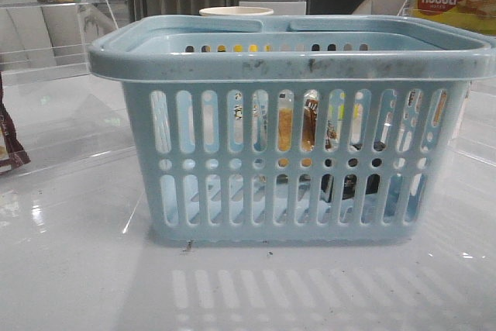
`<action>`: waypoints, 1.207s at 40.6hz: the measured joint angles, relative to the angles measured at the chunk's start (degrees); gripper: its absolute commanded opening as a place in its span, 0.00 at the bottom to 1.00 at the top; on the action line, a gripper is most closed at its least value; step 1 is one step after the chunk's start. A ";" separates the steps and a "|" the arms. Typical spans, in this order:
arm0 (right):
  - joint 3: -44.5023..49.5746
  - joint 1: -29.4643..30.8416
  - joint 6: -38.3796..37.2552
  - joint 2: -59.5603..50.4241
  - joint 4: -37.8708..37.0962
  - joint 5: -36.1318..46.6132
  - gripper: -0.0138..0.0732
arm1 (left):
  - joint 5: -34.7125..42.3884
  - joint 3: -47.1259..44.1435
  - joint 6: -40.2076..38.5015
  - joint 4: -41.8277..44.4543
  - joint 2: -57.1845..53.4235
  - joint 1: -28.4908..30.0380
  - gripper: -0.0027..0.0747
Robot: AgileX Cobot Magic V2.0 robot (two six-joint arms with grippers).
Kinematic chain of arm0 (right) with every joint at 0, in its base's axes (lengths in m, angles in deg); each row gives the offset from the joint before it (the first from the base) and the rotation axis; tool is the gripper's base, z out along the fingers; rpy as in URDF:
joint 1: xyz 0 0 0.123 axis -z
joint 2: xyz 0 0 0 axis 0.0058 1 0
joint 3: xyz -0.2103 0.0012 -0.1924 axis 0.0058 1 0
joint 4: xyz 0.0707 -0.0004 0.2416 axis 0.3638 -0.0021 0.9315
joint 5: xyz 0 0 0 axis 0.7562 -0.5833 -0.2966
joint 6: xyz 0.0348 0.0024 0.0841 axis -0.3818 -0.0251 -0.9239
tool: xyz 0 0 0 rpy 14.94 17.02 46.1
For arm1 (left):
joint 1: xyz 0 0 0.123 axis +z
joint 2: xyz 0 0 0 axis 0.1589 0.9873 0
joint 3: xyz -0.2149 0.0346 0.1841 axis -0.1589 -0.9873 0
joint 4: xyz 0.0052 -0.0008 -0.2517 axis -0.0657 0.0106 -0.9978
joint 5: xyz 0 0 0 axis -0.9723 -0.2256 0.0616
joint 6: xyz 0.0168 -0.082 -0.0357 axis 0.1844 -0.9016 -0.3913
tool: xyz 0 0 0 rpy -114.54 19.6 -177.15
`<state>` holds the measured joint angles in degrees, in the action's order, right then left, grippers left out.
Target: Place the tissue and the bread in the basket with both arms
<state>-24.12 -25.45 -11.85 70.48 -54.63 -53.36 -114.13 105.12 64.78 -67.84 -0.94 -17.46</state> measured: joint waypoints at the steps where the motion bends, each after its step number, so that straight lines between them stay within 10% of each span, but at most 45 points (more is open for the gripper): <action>1: 0.00 0.00 0.00 0.00 0.00 0.00 0.56 | 0.00 0.00 0.00 0.00 0.00 0.00 0.46; 13: 0.00 0.00 0.10 0.00 0.00 0.00 0.22 | 0.00 0.00 0.00 0.00 0.00 0.00 0.20; 49: 0.00 0.00 0.10 -0.10 0.30 -0.88 0.22 | 4.18 -3.46 0.00 0.33 -4.70 3.13 0.15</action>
<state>-24.12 -25.45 -11.76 70.38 -54.33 -54.24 -109.96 101.66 64.78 -67.51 -5.64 -14.33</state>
